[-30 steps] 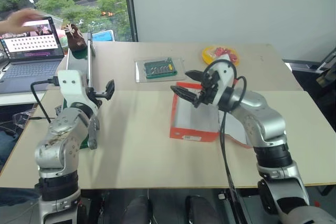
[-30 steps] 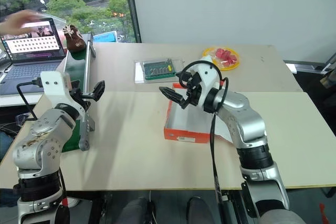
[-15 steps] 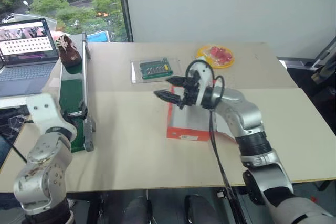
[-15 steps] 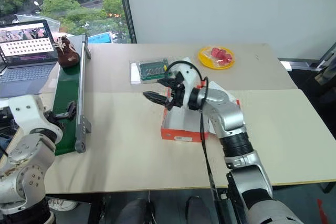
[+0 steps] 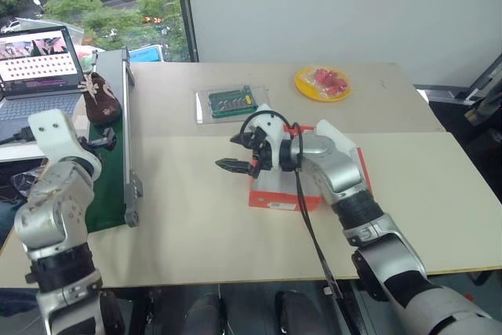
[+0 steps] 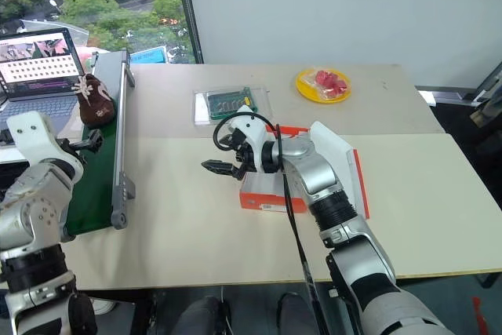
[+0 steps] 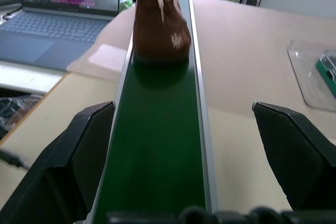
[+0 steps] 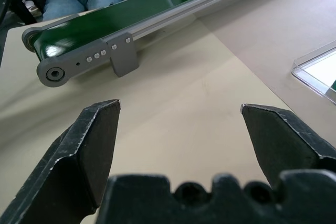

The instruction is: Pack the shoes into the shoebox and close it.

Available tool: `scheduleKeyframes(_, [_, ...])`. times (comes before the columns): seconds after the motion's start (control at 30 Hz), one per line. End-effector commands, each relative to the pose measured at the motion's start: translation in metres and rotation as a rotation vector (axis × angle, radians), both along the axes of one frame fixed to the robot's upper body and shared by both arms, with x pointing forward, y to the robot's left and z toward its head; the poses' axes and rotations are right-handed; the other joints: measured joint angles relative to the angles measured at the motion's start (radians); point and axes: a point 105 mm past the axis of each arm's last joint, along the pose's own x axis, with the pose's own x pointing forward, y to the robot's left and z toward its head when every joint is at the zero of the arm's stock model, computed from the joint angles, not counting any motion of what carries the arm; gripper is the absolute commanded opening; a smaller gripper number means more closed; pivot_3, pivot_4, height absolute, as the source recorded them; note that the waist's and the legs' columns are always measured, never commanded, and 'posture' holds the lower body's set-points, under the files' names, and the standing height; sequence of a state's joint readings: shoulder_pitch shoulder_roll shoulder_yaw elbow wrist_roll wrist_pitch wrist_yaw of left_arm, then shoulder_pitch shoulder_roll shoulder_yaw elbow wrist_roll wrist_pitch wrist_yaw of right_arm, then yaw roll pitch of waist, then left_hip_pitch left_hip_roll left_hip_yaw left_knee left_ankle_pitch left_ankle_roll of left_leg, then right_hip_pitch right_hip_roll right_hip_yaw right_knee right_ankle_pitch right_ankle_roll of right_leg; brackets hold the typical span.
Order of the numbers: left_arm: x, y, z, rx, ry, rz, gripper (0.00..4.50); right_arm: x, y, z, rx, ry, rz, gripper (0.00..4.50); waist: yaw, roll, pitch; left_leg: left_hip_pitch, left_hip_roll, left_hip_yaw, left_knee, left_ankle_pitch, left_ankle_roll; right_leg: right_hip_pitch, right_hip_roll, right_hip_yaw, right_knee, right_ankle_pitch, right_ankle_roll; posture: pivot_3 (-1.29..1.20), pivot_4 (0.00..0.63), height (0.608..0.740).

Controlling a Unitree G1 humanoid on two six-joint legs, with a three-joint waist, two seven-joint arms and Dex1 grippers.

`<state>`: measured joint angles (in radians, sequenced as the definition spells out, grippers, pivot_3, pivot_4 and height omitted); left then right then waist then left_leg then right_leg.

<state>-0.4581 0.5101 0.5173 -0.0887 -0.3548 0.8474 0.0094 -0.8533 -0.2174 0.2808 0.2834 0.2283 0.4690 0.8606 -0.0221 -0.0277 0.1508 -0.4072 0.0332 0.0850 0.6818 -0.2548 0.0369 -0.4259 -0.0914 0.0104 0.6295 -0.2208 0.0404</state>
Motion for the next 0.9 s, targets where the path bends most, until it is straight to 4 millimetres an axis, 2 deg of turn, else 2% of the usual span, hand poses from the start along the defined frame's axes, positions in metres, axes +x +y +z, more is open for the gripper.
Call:
scheduleKeyframes(0.03, [0.002, 0.015, 0.014, 0.013, -0.035, 0.008, 4.50, -0.002, -0.001, 0.020, 0.041, -0.073, -0.008, 4.41, 0.000, 0.000, 0.000, 0.000, 0.000, 0.000, -0.001, 0.000, 0.000, 0.000, 0.000, 0.000, 0.000, 0.000, 0.000, 0.00, 0.150, 0.740])
scheduleKeyframes(0.17, [0.007, 0.025, 0.017, -0.010, -0.040, 0.020, 4.50, -0.001, -0.008, 0.020, 0.050, -0.077, -0.047, 4.41, 0.003, 0.000, 0.000, -0.001, 0.000, 0.000, -0.002, 0.001, -0.002, -0.002, 0.000, -0.001, 0.000, 0.000, 0.000, 0.00, 0.150, 0.740])
scheduleKeyframes(0.37, [0.017, 0.027, 0.017, 0.002, -0.043, 0.001, 4.50, -0.001, -0.014, 0.018, 0.050, -0.082, -0.070, 4.41, 0.005, -0.001, 0.000, -0.001, 0.000, 0.000, -0.001, 0.001, -0.001, -0.001, -0.001, -0.001, 0.000, 0.000, -0.001, 0.00, 0.150, 0.740])
scheduleKeyframes(0.5, [0.021, 0.026, 0.008, -0.026, -0.038, -0.016, 4.50, -0.004, -0.016, 0.021, 0.054, -0.085, -0.067, 4.41, 0.005, -0.001, 0.000, -0.001, 0.000, 0.000, -0.002, 0.001, -0.002, -0.002, -0.001, -0.001, 0.000, 0.000, -0.001, 0.00, 0.150, 0.740])
scheduleKeyframes(0.63, [0.022, 0.026, -0.013, -0.111, 0.007, -0.025, 4.50, -0.004, -0.019, 0.024, 0.047, -0.092, -0.069, 4.41, 0.004, -0.001, 0.000, -0.001, 0.000, 0.000, -0.002, 0.001, -0.001, -0.002, -0.001, -0.001, 0.000, 0.000, -0.001, 0.00, 0.150, 0.740])
scheduleKeyframes(0.73, [0.022, 0.020, -0.030, -0.176, 0.054, -0.051, 3.76, -0.004, -0.021, 0.027, 0.040, -0.100, -0.072, 4.50, 0.004, -0.001, 0.000, -0.001, 0.000, 0.000, -0.002, 0.001, -0.001, -0.002, -0.001, -0.001, 0.000, 0.000, -0.001, 0.00, 0.150, 0.740])
scheduleKeyframes(0.77, [0.021, 0.018, -0.032, -0.192, 0.059, -0.057, 3.30, -0.004, -0.022, 0.028, 0.038, -0.102, -0.073, 4.50, 0.005, -0.001, 0.000, -0.001, 0.000, 0.000, -0.002, 0.001, -0.001, -0.002, -0.001, -0.001, 0.000, 0.000, -0.001, 0.00, 0.150, 0.740])
scheduleKeyframes(0.9, [0.020, 0.013, -0.033, -0.202, 0.050, -0.058, 1.99, -0.005, -0.023, 0.030, 0.034, -0.104, -0.074, 4.50, 0.014, -0.001, 0.000, 0.000, 0.001, -0.001, -0.002, 0.001, -0.001, -0.001, -0.001, -0.002, 0.001, 0.000, -0.001, 0.00, 0.150, 0.740])
